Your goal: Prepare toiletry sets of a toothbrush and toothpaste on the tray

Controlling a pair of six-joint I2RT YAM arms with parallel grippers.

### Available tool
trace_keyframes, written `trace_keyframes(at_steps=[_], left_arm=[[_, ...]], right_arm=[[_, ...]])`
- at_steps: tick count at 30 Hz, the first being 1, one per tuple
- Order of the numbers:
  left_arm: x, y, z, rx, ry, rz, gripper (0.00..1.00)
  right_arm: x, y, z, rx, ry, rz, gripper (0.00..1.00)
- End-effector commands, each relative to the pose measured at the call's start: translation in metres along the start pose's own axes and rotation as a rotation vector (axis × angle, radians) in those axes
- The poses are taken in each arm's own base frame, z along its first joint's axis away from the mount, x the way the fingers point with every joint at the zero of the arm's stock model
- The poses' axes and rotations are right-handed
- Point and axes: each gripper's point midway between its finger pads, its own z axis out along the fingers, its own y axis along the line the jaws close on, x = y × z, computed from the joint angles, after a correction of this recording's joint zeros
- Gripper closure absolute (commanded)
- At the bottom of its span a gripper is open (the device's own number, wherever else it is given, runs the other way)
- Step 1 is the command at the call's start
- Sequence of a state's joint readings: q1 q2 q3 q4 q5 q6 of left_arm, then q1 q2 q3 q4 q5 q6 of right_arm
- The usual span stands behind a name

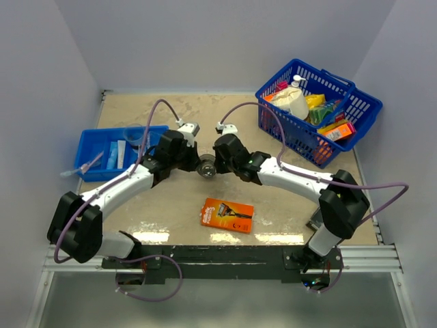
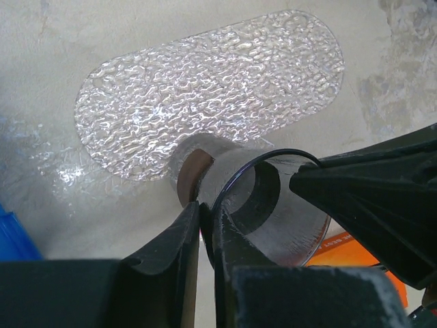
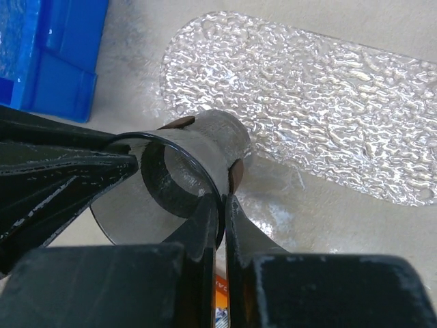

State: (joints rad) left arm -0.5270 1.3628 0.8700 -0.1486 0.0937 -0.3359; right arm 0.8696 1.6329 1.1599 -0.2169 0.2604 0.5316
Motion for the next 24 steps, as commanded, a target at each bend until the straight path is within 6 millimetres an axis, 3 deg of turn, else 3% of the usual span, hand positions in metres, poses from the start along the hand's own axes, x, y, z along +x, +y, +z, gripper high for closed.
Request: trace_keyframes(at_steps=[1,2,5,8,12,15,24], left_arm=[[-0.057,-0.040,-0.018,0.175,-0.202,0.029,0.84],[-0.058,-0.042,-0.022,0.184,-0.209,0.034,0.70],[-0.062,-0.045,-0.028,0.203,-0.224,0.061,0.44],[-0.067,-0.049,-0.033,0.221,-0.231,0.090,0.33],[-0.073,-0.053,-0.041,0.244,-0.250,0.122,0.25],[-0.064,-0.050,-0.043,0.258,-0.210,0.126,0.22],[-0.056,-0.056,-0.046,0.317,-0.176,0.153,0.18]], right_arm=[[-0.016,0.011,-0.004,-0.004,-0.024,-0.025,1.00],[-0.018,0.007,-0.005,0.012,-0.029,-0.045,1.00],[-0.024,0.005,-0.010,0.001,-0.038,-0.090,1.00],[-0.035,0.003,-0.014,-0.044,-0.050,-0.121,1.00],[-0.043,0.003,-0.019,-0.195,-0.021,-0.145,1.00],[-0.048,-0.001,-0.023,-0.274,-0.012,-0.188,1.00],[-0.056,-0.006,-0.023,-0.289,0.028,-0.307,1.00]])
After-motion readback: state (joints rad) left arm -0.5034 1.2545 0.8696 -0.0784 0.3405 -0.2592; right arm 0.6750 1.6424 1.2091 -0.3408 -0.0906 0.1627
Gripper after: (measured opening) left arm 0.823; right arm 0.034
